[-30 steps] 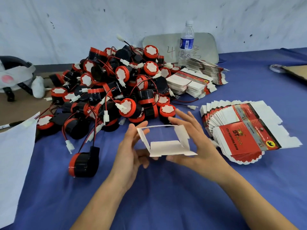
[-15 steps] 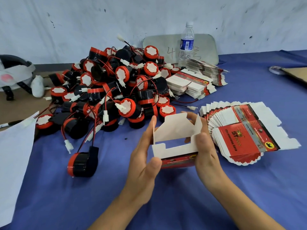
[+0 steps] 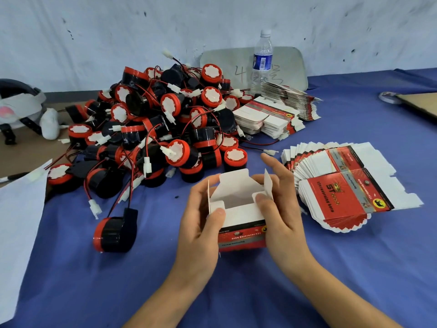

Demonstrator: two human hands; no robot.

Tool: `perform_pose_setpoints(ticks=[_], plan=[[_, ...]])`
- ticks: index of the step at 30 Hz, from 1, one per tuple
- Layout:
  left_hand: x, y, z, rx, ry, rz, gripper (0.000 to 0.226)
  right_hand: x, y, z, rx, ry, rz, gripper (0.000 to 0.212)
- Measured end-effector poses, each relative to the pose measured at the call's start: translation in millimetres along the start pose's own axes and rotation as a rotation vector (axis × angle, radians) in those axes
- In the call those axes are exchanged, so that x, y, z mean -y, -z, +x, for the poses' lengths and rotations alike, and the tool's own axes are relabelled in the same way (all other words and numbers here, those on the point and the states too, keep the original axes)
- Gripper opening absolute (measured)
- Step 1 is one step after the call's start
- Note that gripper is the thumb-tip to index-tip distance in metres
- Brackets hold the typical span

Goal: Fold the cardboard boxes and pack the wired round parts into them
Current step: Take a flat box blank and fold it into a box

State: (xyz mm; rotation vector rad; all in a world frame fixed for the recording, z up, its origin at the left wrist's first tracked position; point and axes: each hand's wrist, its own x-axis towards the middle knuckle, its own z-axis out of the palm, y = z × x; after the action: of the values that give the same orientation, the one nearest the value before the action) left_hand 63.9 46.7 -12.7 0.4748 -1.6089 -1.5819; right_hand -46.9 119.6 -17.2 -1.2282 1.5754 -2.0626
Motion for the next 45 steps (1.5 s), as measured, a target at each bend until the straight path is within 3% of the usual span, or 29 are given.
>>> perform_pose_setpoints(ticks=[4,11,21,25,31,36,39,42,45], plan=[[-2,2,-1,0.008,-0.046,0.105,0.062,-1,0,-2,0.024,0.045,-0.068,0.062],[-3,4,0,-0.066,-0.097,0.107,0.061,3,-2,2,0.054,0.115,-0.163,0.037],[-4,10,3,0.049,-0.099,0.155,0.064,1,1,3,0.059,0.028,-0.138,0.021],[0,12,7,0.152,-0.143,0.234,0.049,1,0,4,0.045,-0.011,-0.113,0.020],[6,18,12,0.140,-0.277,0.424,0.043,3,-2,4,0.011,0.010,-0.067,0.021],[10,18,11,0.098,-0.289,0.378,0.033,1,-2,1,-0.005,0.006,-0.053,0.026],[10,16,10,0.066,-0.290,0.327,0.017,3,-3,0,-0.015,-0.003,0.018,0.013],[8,16,10,0.020,-0.298,0.343,0.025,5,0,2,0.038,-0.060,0.114,0.032],[4,14,10,0.031,-0.340,0.385,0.040,14,7,12,0.160,-0.283,0.213,0.047]])
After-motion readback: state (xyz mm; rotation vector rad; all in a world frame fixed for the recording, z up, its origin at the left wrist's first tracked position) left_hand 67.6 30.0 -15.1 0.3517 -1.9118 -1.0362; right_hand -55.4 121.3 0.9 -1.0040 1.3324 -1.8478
